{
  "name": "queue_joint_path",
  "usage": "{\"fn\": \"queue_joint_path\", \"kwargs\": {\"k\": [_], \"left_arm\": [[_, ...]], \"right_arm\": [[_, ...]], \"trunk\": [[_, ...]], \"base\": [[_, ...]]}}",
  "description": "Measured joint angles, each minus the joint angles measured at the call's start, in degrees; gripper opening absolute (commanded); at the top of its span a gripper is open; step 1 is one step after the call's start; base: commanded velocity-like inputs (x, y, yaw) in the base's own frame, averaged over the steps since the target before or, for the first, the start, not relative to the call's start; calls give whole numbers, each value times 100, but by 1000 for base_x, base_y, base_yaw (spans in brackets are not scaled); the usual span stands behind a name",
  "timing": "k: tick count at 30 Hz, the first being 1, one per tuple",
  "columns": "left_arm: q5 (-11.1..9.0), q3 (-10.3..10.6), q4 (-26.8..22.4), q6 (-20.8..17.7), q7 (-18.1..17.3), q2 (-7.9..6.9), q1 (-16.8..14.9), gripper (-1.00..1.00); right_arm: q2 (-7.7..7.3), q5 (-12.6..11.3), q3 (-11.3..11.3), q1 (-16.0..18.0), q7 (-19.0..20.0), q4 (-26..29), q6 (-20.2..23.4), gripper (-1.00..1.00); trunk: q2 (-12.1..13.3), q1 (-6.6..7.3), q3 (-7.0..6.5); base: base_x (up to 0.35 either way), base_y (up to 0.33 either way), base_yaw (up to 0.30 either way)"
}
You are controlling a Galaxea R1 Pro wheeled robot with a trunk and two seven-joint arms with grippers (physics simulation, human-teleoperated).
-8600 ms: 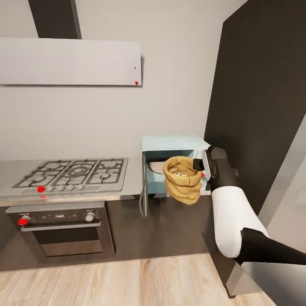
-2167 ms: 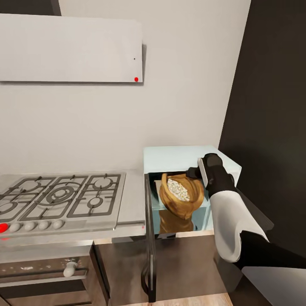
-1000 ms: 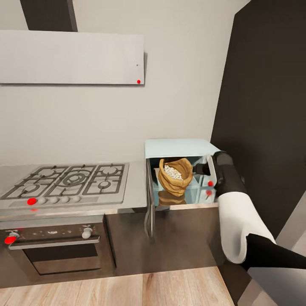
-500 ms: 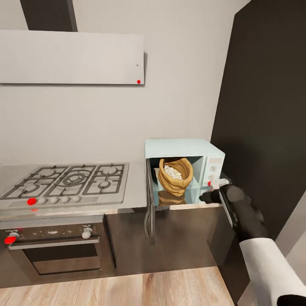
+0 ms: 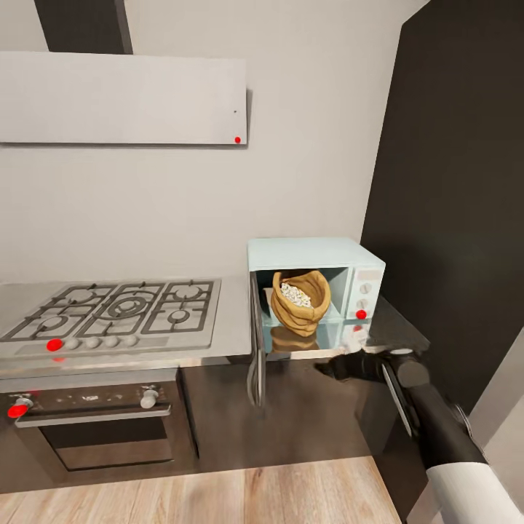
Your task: In the kitchen, take the popcorn bag from the countertop, put it into the microwave, and heat it until the popcorn is cooked so the cooked popcorn ends up inside the bag.
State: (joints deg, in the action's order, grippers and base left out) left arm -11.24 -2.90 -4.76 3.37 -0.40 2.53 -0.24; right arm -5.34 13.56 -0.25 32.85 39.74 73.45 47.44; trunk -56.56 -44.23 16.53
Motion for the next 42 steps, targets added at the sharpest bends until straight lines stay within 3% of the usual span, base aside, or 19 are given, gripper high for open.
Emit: {"fn": "queue_joint_path", "kwargs": {"k": [1, 4, 8, 14, 29, 35, 42], "left_arm": [[0, 0, 0, 0, 0, 0, 0, 100], [0, 0, 0, 0, 0, 0, 0, 100], [0, 0, 0, 0, 0, 0, 0, 100], [6, 0, -8, 2, 0, 0, 0, 100], [22, 8, -17, 1, -45, 0, 0, 100], [22, 8, -11, 1, -43, 0, 0, 100], [22, 8, -10, 1, -40, 0, 0, 100]], "right_arm": [[103, -280, -69, -2, -18, -1, -392, 100], [167, -617, -113, -3, -95, 1, -1164, 100], [216, -965, -122, -4, -356, -7, -1647, 100], [333, -1098, -116, -3, -693, -346, -2467, 100], [364, -1116, -113, -2, -839, -771, -2892, 100], [464, -1111, -120, -2, -864, -803, -2918, 100], [481, -1109, -121, -2, -864, -798, -2940, 100]], "trunk": [[0, 0, 0], [0, 0, 0], [0, 0, 0], [0, 0, 0], [-1, 2, 0], [-1, 2, 0], [-1, 1, 0]], "base": [[0, 0, 0], [0, 0, 0], [0, 0, 0], [0, 0, 0], [128, 0, 0], [187, 0, 0], [156, 0, 0]]}}
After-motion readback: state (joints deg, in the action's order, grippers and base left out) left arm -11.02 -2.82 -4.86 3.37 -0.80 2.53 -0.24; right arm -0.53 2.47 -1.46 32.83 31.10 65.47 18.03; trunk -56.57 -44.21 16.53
